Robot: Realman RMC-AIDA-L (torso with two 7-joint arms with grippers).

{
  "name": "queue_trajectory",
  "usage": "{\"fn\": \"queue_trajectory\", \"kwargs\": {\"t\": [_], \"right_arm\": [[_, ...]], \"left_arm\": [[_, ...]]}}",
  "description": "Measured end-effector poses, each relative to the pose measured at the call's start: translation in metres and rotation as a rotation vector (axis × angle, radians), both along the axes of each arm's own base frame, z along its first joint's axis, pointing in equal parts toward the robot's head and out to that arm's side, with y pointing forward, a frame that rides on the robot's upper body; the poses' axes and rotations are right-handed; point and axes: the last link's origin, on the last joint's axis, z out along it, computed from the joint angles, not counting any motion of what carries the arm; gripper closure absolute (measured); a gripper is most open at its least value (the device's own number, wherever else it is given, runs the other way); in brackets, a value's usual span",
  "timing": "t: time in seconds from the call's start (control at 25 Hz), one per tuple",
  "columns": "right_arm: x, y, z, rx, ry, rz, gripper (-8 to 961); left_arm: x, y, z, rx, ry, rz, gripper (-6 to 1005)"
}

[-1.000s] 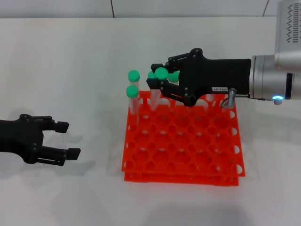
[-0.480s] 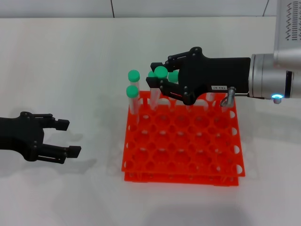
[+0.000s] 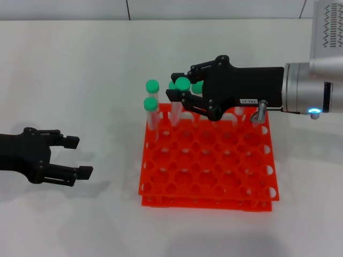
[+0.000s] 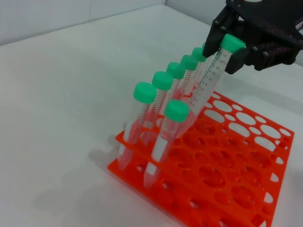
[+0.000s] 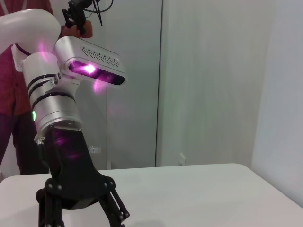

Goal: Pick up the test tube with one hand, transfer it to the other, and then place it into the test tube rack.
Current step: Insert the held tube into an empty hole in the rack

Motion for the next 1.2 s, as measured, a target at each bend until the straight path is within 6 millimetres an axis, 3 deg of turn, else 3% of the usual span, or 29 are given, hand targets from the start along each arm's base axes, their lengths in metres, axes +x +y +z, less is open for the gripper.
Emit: {"fn": "queue_trajectory", "kwargs": {"t": [1.2], "right_arm": [[0.001, 0.007, -0.015, -0.035, -0.025, -0.026, 688]], "left_arm": [[-0.002, -0.003, -0.004, -0.002, -0.007, -0.01, 118]]}}
